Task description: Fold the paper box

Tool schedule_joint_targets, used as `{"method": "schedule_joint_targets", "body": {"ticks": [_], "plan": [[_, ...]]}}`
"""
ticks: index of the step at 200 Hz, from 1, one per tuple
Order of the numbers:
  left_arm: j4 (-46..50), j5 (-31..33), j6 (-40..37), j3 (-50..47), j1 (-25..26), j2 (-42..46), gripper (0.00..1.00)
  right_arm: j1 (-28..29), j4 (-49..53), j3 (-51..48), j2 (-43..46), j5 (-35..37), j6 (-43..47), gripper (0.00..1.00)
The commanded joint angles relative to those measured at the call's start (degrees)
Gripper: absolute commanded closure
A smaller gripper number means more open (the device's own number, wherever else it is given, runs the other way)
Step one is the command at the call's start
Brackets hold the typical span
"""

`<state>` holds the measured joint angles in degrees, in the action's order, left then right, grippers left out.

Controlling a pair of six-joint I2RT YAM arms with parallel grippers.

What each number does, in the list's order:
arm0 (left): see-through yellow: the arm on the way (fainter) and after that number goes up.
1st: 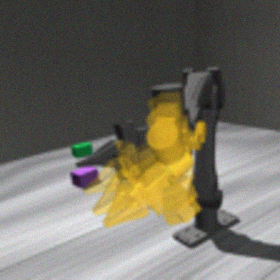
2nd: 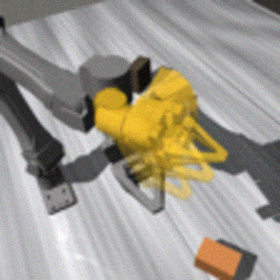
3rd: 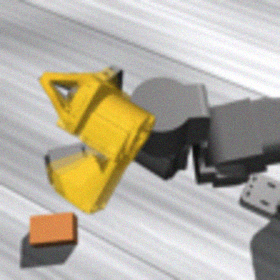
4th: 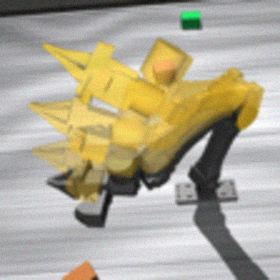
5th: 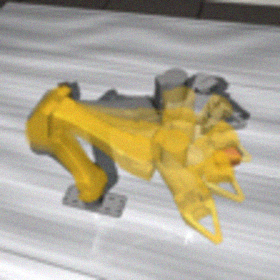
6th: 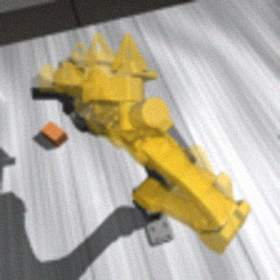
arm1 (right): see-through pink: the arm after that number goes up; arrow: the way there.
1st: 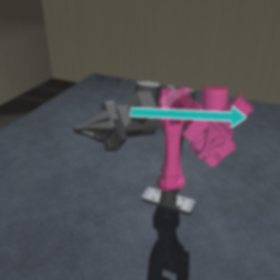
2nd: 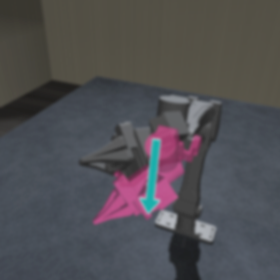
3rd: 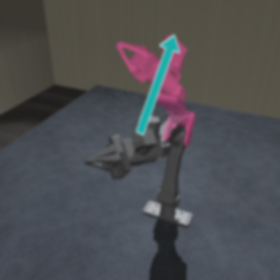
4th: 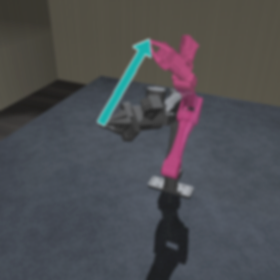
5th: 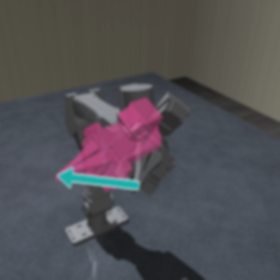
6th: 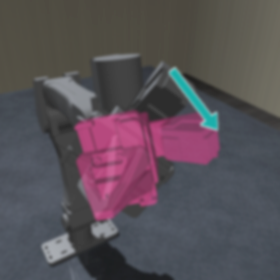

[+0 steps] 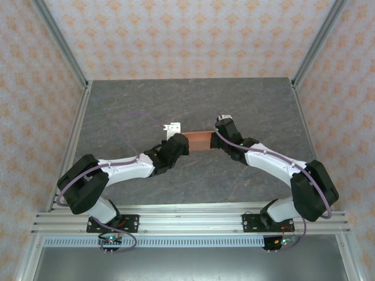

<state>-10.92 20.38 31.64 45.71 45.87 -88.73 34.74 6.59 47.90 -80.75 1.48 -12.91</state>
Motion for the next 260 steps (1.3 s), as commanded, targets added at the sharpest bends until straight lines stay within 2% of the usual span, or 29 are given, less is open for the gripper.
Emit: {"method": "schedule_joint_targets", "body": {"ticks": [1,78,152,221,260], "plan": [[4.6,5.5,1.0,-2.7,-0.1,-3.1,1.00,0.1,2.4,-2.9,-0.4,1.6,0.2,1.00],[3.7,9.4,-0.4,-2.7,1.9,-4.8,1.00,0.1,4.2,-3.0,1.7,1.1,1.4,0.91],[4.9,9.8,-0.7,-2.1,2.0,-4.5,1.00,0.1,8.0,0.8,2.6,-4.0,2.6,0.69],[5.4,10.0,-0.7,-1.4,2.3,-4.6,1.00,0.0,8.7,3.5,2.2,-9.6,2.6,0.60],[5.6,10.1,-0.7,-1.2,2.4,-4.4,1.00,0.1,10.3,4.8,3.3,-9.4,2.9,0.58]]}}
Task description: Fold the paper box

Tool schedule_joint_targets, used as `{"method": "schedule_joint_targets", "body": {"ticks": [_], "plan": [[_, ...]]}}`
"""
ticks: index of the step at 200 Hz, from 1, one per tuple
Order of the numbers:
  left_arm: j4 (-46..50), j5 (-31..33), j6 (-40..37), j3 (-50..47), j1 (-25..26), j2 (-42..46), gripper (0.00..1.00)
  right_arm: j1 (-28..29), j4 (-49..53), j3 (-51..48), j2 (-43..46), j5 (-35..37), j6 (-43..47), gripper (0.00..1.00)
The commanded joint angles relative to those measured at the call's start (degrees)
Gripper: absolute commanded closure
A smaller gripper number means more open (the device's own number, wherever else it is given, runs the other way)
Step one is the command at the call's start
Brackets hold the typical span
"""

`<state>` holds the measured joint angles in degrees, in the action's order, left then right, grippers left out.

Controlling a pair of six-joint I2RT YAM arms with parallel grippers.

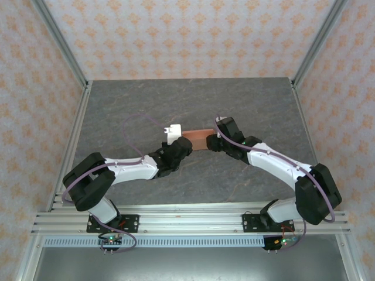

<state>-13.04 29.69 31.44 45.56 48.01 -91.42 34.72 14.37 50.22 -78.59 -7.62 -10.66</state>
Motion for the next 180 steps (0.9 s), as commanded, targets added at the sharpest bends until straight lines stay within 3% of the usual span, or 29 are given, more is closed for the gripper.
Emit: {"method": "schedule_joint_targets", "body": {"ticks": [1,26,79,130,180], "plan": [[7.7,0.8,-0.5,-1.1,0.3,-1.7,1.00,0.1,2.6,2.5,1.2,-0.3,0.7,0.58],[8.1,1.1,-2.2,-1.1,0.3,-1.0,1.00,-1.3,4.3,4.2,3.5,-0.9,0.9,0.52],[8.4,1.2,-2.3,-0.8,0.5,-0.7,1.00,-8.1,3.9,11.5,-2.3,-12.5,-3.0,0.45],[9.1,1.7,-2.7,-0.3,0.7,-0.6,1.00,-9.6,3.8,15.5,-9.6,-15.5,-5.9,0.45],[9.6,2.4,-2.8,0.1,1.3,-0.3,1.00,-9.7,1.4,12.1,-10.0,-16.5,-8.1,0.52]]}}
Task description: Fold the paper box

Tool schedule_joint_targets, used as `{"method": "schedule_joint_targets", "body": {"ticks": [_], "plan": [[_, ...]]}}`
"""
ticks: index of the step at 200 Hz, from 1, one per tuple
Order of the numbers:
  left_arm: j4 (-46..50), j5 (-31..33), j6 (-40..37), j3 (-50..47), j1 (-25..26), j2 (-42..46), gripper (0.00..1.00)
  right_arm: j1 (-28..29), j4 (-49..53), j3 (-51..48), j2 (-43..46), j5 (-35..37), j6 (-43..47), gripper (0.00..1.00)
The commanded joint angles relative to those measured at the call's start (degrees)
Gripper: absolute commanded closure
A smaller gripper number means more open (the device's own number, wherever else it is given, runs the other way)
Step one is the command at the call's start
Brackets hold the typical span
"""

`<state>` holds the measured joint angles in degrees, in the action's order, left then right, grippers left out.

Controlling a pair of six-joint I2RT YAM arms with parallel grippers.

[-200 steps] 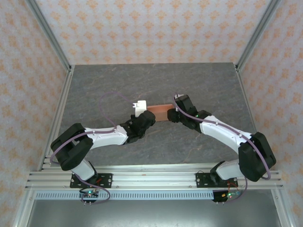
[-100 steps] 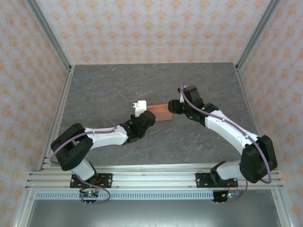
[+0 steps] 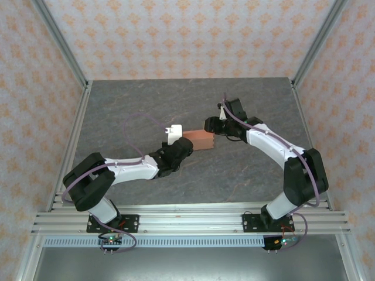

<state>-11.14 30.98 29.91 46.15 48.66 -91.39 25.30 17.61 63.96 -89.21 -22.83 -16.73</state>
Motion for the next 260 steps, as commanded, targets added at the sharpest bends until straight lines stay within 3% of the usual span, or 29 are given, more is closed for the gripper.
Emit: {"method": "schedule_joint_targets", "body": {"ticks": [1,87,168,260], "plan": [[7.6,1.1,-1.3,-0.5,0.6,-0.3,1.00,-0.2,-1.9,-1.7,0.7,-1.2,-2.1,0.53],[9.1,1.4,-1.1,0.4,1.6,0.0,0.99,-0.2,-8.3,-10.9,3.7,-0.5,-6.2,0.59],[11.5,-0.5,-0.5,-0.7,1.7,4.2,0.71,-0.2,-10.3,-13.5,3.1,0.1,-7.0,0.62],[12.2,-5.1,-0.5,-2.2,1.7,10.2,0.56,1.7,-11.9,-15.1,3.9,2.9,-8.2,0.66]]}}
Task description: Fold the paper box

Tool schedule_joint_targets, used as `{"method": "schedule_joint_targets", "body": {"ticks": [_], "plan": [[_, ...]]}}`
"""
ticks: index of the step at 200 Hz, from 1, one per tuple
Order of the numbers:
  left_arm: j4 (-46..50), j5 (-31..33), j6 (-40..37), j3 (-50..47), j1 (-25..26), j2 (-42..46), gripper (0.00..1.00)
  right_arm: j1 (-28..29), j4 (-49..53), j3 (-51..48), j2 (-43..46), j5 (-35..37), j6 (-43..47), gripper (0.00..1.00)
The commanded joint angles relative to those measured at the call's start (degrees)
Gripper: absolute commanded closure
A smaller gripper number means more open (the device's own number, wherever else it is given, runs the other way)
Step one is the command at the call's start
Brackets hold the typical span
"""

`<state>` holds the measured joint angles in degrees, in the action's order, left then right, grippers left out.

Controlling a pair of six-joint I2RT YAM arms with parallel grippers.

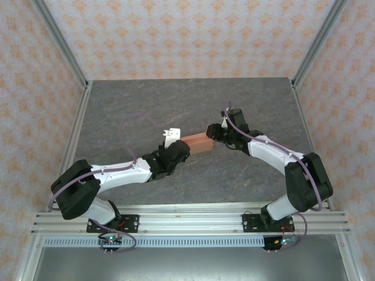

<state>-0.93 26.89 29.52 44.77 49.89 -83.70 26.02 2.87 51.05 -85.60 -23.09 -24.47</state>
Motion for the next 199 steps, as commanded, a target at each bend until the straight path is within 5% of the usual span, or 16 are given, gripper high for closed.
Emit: {"method": "schedule_joint_targets", "body": {"ticks": [1,86,150,199], "plan": [[2.0,-1.1,-0.1,-0.9,0.4,2.6,0.56,1.1,2.8,-2.2,0.3,3.2,-0.5,0.66],[2.7,-10.9,-1.3,-1.4,-0.2,8.8,0.42,2.6,2.8,-2.3,0.4,5.4,-0.7,0.67],[1.9,-27.3,7.3,0.9,-10.9,8.5,0.34,2.7,3.4,-2.4,1.3,6.3,-0.2,0.67],[0.1,-31.0,11.1,2.8,-15.2,4.2,0.36,2.7,3.7,-2.3,1.3,6.5,0.1,0.67]]}}
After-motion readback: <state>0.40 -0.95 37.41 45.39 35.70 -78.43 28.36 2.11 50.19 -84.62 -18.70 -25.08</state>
